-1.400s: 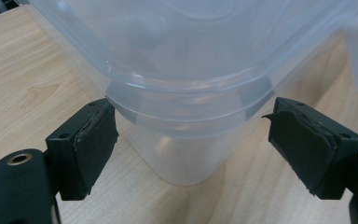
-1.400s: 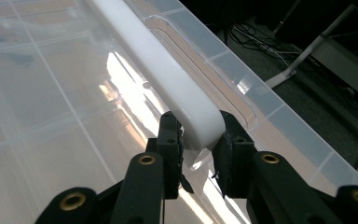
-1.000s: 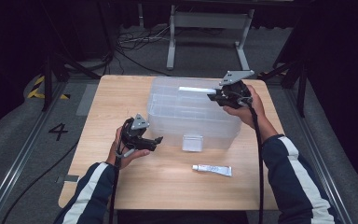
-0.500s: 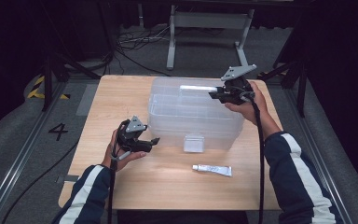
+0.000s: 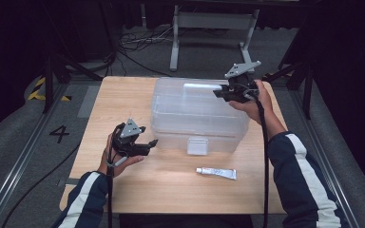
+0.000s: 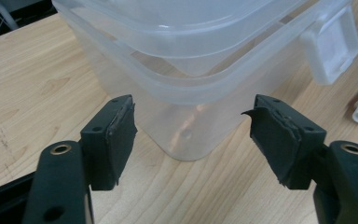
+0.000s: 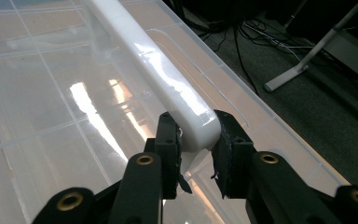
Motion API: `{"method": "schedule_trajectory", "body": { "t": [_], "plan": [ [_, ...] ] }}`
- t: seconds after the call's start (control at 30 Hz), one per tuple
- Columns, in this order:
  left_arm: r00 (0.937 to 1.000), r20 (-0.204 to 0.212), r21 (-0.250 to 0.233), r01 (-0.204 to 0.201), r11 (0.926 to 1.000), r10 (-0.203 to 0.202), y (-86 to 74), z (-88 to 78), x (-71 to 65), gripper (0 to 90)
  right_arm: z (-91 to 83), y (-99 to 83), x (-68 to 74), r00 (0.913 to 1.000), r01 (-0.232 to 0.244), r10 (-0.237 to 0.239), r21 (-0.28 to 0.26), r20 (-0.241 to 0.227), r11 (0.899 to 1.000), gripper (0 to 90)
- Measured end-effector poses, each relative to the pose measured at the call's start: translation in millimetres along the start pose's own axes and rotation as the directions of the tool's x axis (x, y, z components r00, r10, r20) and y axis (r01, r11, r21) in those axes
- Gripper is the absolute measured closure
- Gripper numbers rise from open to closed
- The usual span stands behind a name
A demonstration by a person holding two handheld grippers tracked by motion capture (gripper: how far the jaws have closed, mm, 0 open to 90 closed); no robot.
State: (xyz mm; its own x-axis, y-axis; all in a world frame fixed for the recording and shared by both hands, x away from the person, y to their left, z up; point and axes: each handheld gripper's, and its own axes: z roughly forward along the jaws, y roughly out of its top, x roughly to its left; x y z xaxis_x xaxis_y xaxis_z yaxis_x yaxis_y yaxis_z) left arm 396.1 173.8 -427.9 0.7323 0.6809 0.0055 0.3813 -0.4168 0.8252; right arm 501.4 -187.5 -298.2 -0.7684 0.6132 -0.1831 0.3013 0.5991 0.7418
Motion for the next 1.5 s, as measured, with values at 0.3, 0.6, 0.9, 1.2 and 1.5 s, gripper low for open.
{"method": "schedule_trajectory", "body": {
  "t": [0.3, 0.6, 0.9, 1.2, 1.5],
  "plan": [
    [0.9995, 0.023, -0.033, -0.022, 0.9992, 0.023, 5.7, -5.4, -4.0, 52.7, -0.2, 3.1, -1.3, 0.9999, -0.006, 0.006, -0.002, 0.014, 1.0, 73.1],
    [1.0, 0.006, -0.087, -0.001, 0.9962, 0.002, 8.9, -7.9, -2.8, 72.0, -0.9, 7.3, -2.6, 0.9997, 0.0, -0.001, 0.009, 0.023, 1.0, 72.5],
    [0.9981, -0.062, -0.122, -0.003, 0.9925, -0.005, 12.3, -1.8, -2.4, 84.5, -1.7, 11.5, -4.2, 0.9992, 0.009, -0.01, 0.014, 0.038, 1.0, 71.8],
    [0.9976, -0.068, -0.122, 0.001, 0.9926, -0.01, 12.2, 0.6, 1.5, 87.4, -10.6, 13.2, 1.6, 0.9971, 0.029, -0.029, -0.002, 0.07, 1.0, 65.3],
    [0.9978, -0.066, -0.116, -0.007, 0.9933, -0.001, 12.9, 0.4, 2.7, 89.1, -41.4, -5.7, 3.0, 0.9947, 0.039, -0.032, -0.068, 0.098, 0.997, 61.8]
  ]
}}
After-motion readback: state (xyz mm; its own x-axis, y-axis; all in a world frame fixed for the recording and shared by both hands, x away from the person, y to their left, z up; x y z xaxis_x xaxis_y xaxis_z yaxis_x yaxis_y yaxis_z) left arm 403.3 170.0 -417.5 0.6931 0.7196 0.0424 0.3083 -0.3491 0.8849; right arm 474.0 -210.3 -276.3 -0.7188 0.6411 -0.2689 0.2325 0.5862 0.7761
